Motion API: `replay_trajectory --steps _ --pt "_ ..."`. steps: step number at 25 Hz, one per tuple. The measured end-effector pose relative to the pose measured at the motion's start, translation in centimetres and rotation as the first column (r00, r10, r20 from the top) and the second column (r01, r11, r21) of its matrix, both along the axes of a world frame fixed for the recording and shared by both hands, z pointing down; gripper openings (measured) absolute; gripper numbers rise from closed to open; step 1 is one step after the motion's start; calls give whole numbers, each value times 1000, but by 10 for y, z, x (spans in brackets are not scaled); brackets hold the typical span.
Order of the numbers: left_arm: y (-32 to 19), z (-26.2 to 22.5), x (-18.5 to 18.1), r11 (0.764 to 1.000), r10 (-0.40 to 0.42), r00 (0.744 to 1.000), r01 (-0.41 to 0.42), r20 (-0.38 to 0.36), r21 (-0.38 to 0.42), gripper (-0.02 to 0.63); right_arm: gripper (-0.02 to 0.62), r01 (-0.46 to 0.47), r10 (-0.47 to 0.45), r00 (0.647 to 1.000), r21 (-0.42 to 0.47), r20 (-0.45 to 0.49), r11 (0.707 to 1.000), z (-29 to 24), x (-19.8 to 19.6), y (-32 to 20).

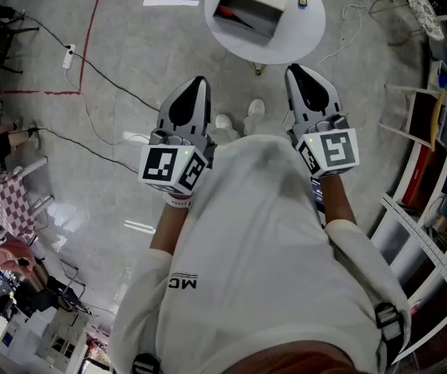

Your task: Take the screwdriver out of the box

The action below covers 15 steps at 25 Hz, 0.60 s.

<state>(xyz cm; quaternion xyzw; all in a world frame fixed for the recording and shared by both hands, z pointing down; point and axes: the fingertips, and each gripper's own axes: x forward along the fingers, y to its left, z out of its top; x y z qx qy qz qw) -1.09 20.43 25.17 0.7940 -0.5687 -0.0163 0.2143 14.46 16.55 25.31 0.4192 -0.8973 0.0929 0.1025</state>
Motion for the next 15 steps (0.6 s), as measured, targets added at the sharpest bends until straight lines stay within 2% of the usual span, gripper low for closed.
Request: replay_trajectory --steps 5,11,15 --pt "-11 -1 1 1000 7 1000 -7 6 -2 6 83 4 -4 1000 6 -11 1000 -1 0 -12" --pt "-28 1 14 1000 -5 1000 5 21 -20 6 83 -18 19 1000 -37 21 999 10 26 -35" --pt "-37 7 21 999 -31 999 32 43 -39 6 84 -8 8 1000 -31 1 999 19 41 -52"
